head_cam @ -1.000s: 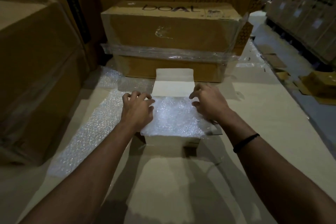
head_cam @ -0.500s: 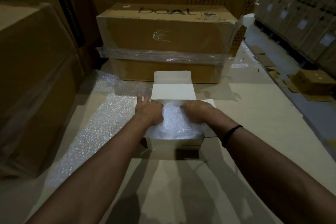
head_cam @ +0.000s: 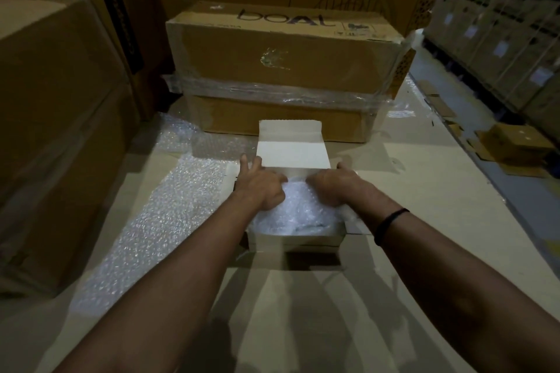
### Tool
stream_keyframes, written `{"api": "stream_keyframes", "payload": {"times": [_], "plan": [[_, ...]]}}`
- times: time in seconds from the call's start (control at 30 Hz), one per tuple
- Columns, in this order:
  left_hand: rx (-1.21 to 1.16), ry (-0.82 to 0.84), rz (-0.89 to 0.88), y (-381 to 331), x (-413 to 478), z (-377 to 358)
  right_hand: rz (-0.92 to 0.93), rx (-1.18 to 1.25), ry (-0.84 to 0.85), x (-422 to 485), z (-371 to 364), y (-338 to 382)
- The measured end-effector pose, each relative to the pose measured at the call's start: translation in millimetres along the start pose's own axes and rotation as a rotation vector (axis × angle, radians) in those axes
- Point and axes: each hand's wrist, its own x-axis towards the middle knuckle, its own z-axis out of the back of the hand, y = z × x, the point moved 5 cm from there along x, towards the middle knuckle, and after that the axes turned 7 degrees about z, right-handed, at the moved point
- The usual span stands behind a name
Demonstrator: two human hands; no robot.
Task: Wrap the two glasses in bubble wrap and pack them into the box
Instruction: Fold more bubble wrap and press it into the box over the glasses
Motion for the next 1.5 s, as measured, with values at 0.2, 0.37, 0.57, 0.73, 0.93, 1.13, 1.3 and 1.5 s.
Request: {"api": "stream_keyframes", "payload": {"times": [0.2,0.37,0.57,0.73,0.93,1.13,1.3,1.5], "plan": [[-0.166,-0.185,0.034,29.4,-7.3,22.5,-0.042,0.209,-0.33,-25.1,28.1,-38.5],[0.056,-0.087,0.023,34.4,-9.0,17.4,-0.04,-0.152,-0.05,-19.4,11.4,-20.8],[0.119,-0.094,0.045,24.8,-6.9,8.6,-0.075,-0.073,0.046,-12.2,-0.9,-14.3],[0.083,-0.158,-0.036,35.1,-14.2,24.3,-0.006,0.111,-0.166,-30.1,24.5,-29.1],[0.234,0.086,-0.099,29.5,-18.1,6.0,0.019,0.014,0.199,-32.1,11.5,-16.4],[0.305,0.062,-0.063,20.0,-20.8,-2.9,0.011,-0.053,0.215,-32.2,2.0,-5.8],[0.126,0.11,-0.056,32.3,-32.5,8.1,0.007,0.09,0.224,-46.1,0.4,-18.3],[0.233,0.162,-0.027,25.4,-38.8,-9.2,0.015,-0.044,0.243,-54.1,-12.2,0.2]]}}
